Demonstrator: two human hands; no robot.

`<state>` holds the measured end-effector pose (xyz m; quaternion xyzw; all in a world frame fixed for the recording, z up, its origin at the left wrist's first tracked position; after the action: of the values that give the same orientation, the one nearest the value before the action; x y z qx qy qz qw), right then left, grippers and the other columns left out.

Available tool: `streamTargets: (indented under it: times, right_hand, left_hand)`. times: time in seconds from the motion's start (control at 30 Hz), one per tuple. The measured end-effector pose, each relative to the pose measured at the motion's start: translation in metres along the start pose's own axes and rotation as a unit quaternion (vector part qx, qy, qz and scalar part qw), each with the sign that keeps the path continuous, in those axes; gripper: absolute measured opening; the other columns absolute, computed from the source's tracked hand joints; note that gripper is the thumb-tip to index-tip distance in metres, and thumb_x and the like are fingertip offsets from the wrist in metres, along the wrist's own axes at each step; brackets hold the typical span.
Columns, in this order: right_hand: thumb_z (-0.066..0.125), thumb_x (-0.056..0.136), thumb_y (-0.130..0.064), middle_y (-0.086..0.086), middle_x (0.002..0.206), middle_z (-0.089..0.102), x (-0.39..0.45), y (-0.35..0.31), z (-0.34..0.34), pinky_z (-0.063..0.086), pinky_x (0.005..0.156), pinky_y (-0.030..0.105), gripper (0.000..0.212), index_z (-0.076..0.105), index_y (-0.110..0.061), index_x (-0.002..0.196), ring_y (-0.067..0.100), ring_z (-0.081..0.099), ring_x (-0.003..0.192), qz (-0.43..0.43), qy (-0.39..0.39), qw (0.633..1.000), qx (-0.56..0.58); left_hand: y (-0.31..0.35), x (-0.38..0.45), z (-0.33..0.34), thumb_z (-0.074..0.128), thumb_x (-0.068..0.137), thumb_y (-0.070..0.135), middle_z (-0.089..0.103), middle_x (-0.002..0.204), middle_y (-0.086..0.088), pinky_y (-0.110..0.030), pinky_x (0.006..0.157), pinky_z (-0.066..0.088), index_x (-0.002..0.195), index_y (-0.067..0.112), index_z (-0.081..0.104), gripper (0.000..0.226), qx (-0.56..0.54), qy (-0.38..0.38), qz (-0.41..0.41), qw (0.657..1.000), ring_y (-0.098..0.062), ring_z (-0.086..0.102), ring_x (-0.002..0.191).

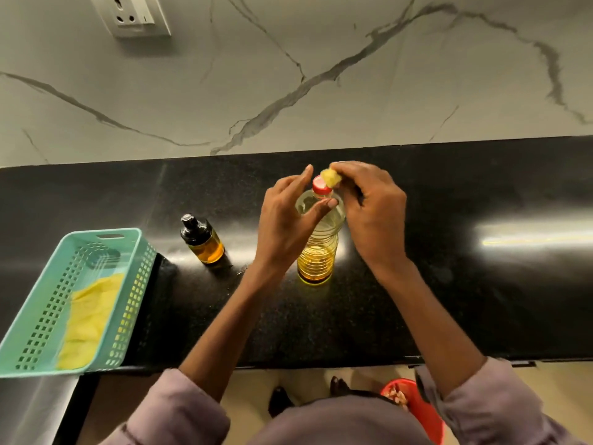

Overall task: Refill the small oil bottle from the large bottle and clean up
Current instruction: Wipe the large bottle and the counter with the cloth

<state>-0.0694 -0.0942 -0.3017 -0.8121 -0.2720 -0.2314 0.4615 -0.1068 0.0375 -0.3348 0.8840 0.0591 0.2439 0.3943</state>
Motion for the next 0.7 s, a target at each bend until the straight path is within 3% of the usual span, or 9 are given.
streamTargets:
  times: [0.1, 0.2, 0.37, 0.43, 0.57, 0.63, 0.7]
  right_hand:
    - [0.059, 0.089, -0.006, 0.007, 0.111, 0.065, 0.016, 0.001, 0.006, 0.045, 0.089, 0.01, 0.025, 0.066, -0.01, 0.113, 0.013, 0.06, 0.102, -0.01, -0.09, 0.996, -0.003]
    - [0.059, 0.089, -0.005, 0.01, 0.111, 0.063, 0.029, 0.0, 0.008, 0.043, 0.08, 0.005, 0.023, 0.067, -0.009, 0.111, 0.015, 0.059, 0.099, -0.058, -0.166, 0.984, -0.031]
    - [0.064, 0.087, -0.006, 0.012, 0.11, 0.06, 0.027, 0.016, 0.0, 0.05, 0.086, 0.026, 0.023, 0.067, -0.009, 0.109, 0.021, 0.057, 0.102, -0.187, -0.215, 0.956, -0.061]
    - [0.061, 0.088, -0.007, 0.009, 0.108, 0.062, 0.023, 0.023, -0.003, 0.049, 0.087, 0.021, 0.023, 0.067, -0.01, 0.11, 0.014, 0.056, 0.101, -0.133, -0.169, 0.977, -0.009]
    - [0.059, 0.091, -0.013, 0.004, 0.105, 0.065, 0.015, 0.025, 0.003, 0.05, 0.082, 0.013, 0.025, 0.065, -0.009, 0.115, 0.001, 0.058, 0.091, 0.052, -0.068, 0.992, 0.092]
    - [0.058, 0.092, -0.015, 0.003, 0.105, 0.065, 0.014, 0.027, 0.006, 0.049, 0.079, 0.009, 0.026, 0.064, -0.009, 0.117, 0.002, 0.06, 0.091, 0.1, -0.06, 0.987, 0.112]
    - [0.057, 0.093, -0.016, 0.0, 0.104, 0.067, 0.013, 0.031, 0.005, 0.049, 0.076, 0.008, 0.026, 0.063, -0.01, 0.117, 0.003, 0.062, 0.091, 0.12, -0.07, 0.982, 0.125]
  left_hand:
    - [0.002, 0.007, 0.003, 0.06, 0.081, 0.045, 0.065, 0.108, 0.0, -0.037, 0.083, 0.05, 0.116, 0.017, 0.065, 0.046, 0.005, 0.042, 0.025, 0.999, -0.014, 0.056, 0.099]
    - [-0.001, 0.01, 0.003, 0.061, 0.082, 0.043, 0.067, 0.102, 0.002, -0.021, 0.08, 0.047, 0.109, 0.016, 0.068, 0.039, -0.012, 0.057, 0.03, 0.998, -0.008, 0.056, 0.094]
    - [-0.003, 0.006, 0.006, 0.064, 0.082, 0.042, 0.066, 0.108, 0.003, -0.02, 0.084, 0.042, 0.112, 0.021, 0.068, 0.037, -0.01, 0.042, 0.021, 0.999, -0.015, 0.055, 0.103]
    - [0.002, 0.006, 0.006, 0.065, 0.081, 0.042, 0.065, 0.108, 0.001, -0.021, 0.085, 0.043, 0.114, 0.019, 0.068, 0.04, -0.02, 0.043, 0.02, 0.999, -0.011, 0.053, 0.102]
    - [0.015, 0.009, 0.004, 0.072, 0.082, 0.025, 0.065, 0.106, -0.007, -0.003, 0.081, 0.037, 0.116, 0.011, 0.067, 0.037, -0.017, 0.038, 0.038, 0.998, 0.015, 0.045, 0.091]
    - [0.015, 0.01, 0.003, 0.071, 0.083, 0.025, 0.061, 0.111, -0.006, -0.009, 0.085, 0.039, 0.125, 0.012, 0.061, 0.046, 0.016, 0.031, 0.041, 0.999, 0.011, 0.043, 0.094]
    - [0.012, 0.009, 0.001, 0.067, 0.083, 0.034, 0.058, 0.118, -0.008, -0.024, 0.089, 0.04, 0.137, 0.015, 0.049, 0.06, 0.065, 0.035, 0.044, 0.996, -0.004, 0.041, 0.104]
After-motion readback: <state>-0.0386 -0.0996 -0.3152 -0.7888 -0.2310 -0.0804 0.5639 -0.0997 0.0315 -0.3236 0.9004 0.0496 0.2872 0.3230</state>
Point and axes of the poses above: each hand's wrist, its own x-axis towards the middle knuckle, its own z-axis out of the palm, y = z × x, the point moved 2 cm from there along x, towards the middle knuckle
